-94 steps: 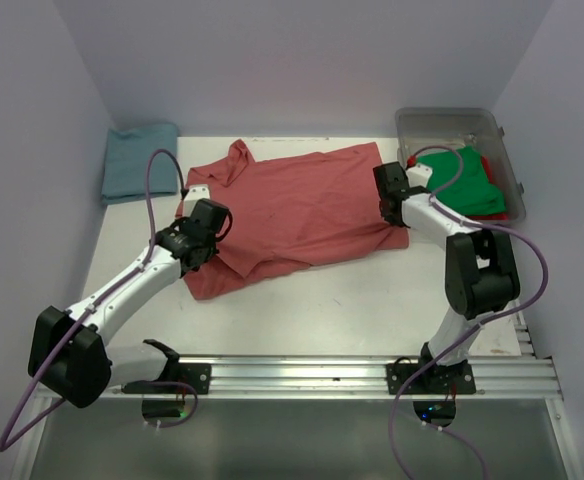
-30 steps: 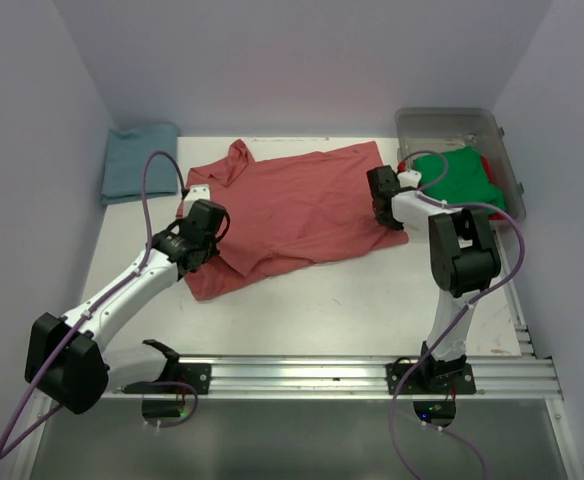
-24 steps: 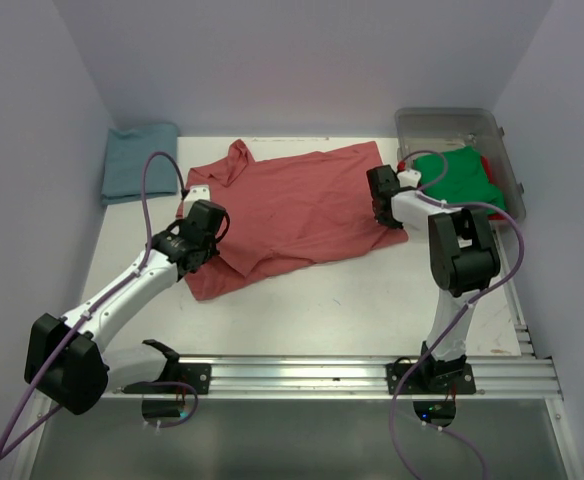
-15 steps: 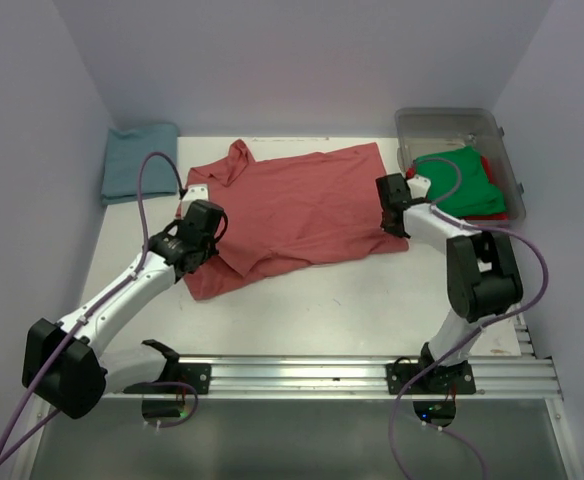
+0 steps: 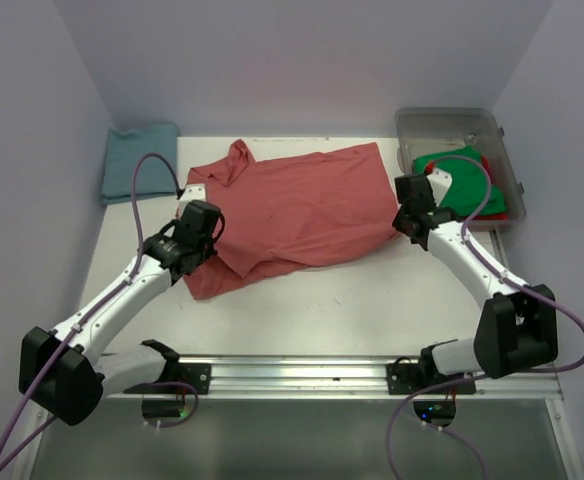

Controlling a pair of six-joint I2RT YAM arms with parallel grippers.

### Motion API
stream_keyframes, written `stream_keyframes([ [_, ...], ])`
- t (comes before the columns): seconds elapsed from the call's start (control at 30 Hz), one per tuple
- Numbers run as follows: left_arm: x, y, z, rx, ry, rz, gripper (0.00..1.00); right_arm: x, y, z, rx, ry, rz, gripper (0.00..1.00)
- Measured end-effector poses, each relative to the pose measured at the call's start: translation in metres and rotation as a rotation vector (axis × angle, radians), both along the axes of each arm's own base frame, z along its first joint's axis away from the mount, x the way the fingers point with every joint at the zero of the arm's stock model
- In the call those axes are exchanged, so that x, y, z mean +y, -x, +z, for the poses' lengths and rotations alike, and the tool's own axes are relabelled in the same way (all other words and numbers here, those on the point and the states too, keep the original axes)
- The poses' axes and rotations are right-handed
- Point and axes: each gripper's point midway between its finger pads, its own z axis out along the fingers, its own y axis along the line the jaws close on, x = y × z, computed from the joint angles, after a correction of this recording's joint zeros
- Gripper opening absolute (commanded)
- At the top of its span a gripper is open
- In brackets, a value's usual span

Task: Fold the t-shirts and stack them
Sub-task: Flatten out the tshirt

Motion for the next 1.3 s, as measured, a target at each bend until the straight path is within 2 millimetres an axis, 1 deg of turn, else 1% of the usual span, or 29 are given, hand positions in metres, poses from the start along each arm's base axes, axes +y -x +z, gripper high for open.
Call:
stream_keyframes([
  [0.03, 0.001, 0.001, 0.002, -0.001, 0.000, 0.000, 0.00, 0.000, 0.002, 0.002, 0.001, 0.001, 0.004, 0.00],
  [0.1, 0.001, 0.001, 0.010, -0.018, 0.007, 0.001, 0.00, 0.000, 0.006, 0.013, -0.020, -0.002, 0.017, 0.00],
  [0.17, 0.002, -0.001, 0.028, -0.061, 0.021, 0.004, 0.00, -0.001, 0.008, 0.030, -0.060, -0.004, 0.029, 0.00],
  [0.37, 0.006, -0.004, 0.106, -0.271, 0.081, 0.007, 0.00, -0.002, 0.010, 0.114, -0.278, -0.018, 0.072, 0.00],
  [0.47, 0.010, -0.002, 0.144, -0.371, 0.101, -0.004, 0.00, 0.000, 0.018, 0.154, -0.398, -0.032, 0.115, 0.00],
  [0.53, 0.011, -0.001, 0.165, -0.423, 0.112, -0.009, 0.00, 0.001, 0.022, 0.175, -0.453, -0.037, 0.141, 0.00],
  [0.63, 0.012, -0.001, 0.188, -0.469, 0.116, -0.018, 0.00, 0.006, 0.027, 0.207, -0.528, -0.044, 0.189, 0.00],
  [0.7, 0.013, 0.000, 0.201, -0.495, 0.115, -0.024, 0.00, 0.010, 0.028, 0.221, -0.562, -0.049, 0.226, 0.00],
  [0.8, 0.016, 0.002, 0.221, -0.543, 0.114, -0.035, 0.00, 0.017, 0.032, 0.235, -0.605, -0.053, 0.284, 0.00],
  [0.9, 0.021, 0.008, 0.253, -0.627, 0.111, -0.051, 0.00, 0.024, 0.035, 0.248, -0.649, -0.055, 0.338, 0.00],
  [0.97, 0.025, 0.016, 0.285, -0.713, 0.119, -0.060, 0.00, 0.028, 0.040, 0.260, -0.691, -0.055, 0.374, 0.00],
  [1.07, 0.031, 0.035, 0.341, -0.879, 0.152, -0.095, 0.00, 0.032, 0.049, 0.284, -0.777, -0.051, 0.420, 0.00],
  [1.13, 0.036, 0.053, 0.377, -0.998, 0.174, -0.126, 0.00, 0.033, 0.060, 0.305, -0.854, -0.044, 0.446, 0.00],
  [1.23, 0.046, 0.088, 0.429, -1.163, 0.206, -0.164, 0.00, 0.031, 0.080, 0.338, -0.972, -0.024, 0.474, 0.00],
  [1.27, 0.048, 0.098, 0.445, -1.216, 0.218, -0.178, 0.00, 0.030, 0.089, 0.351, -1.017, -0.016, 0.485, 0.00],
  [1.3, 0.049, 0.108, 0.459, -1.262, 0.225, -0.194, 0.00, 0.030, 0.095, 0.360, -1.048, -0.010, 0.492, 0.00],
])
